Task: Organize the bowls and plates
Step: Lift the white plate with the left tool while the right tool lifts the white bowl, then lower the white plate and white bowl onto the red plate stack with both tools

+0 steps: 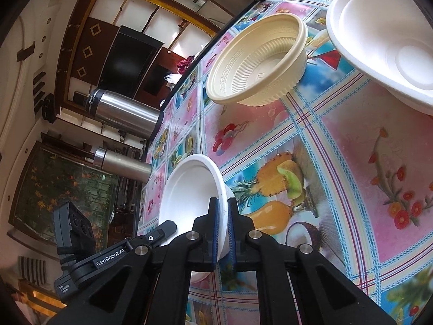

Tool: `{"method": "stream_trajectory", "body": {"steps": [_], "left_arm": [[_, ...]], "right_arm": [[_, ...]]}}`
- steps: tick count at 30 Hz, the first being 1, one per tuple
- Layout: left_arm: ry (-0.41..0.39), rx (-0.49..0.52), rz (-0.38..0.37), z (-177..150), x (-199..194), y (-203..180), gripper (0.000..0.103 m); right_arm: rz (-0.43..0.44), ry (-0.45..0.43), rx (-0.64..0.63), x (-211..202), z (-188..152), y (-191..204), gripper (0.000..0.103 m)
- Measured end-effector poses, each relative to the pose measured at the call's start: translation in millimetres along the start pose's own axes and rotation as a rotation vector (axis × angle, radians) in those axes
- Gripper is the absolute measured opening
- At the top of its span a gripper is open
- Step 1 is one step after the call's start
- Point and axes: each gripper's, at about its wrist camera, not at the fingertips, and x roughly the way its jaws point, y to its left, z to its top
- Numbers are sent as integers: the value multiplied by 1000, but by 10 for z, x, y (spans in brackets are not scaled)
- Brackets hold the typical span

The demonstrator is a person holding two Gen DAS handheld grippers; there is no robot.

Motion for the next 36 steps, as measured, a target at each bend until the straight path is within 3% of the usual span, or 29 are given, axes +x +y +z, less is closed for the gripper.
{"method": "stream_trajectory", "body": {"steps": [12, 18, 30, 36], "left_arm": [[12, 10, 7, -360, -244, 321, 7], [3, 63, 28, -629, -383, 374, 9], [20, 106, 2, -1138, -674, 622, 12], [-83, 92, -23, -1133, -1184, 815, 11]], "right_arm": [[10, 18, -23, -20, -379, 121, 7], [-20, 43, -61, -99, -592, 234, 7], [-29, 108, -129, -383, -1105, 387, 7], [3, 124, -184, -469, -1246, 701, 6]]}}
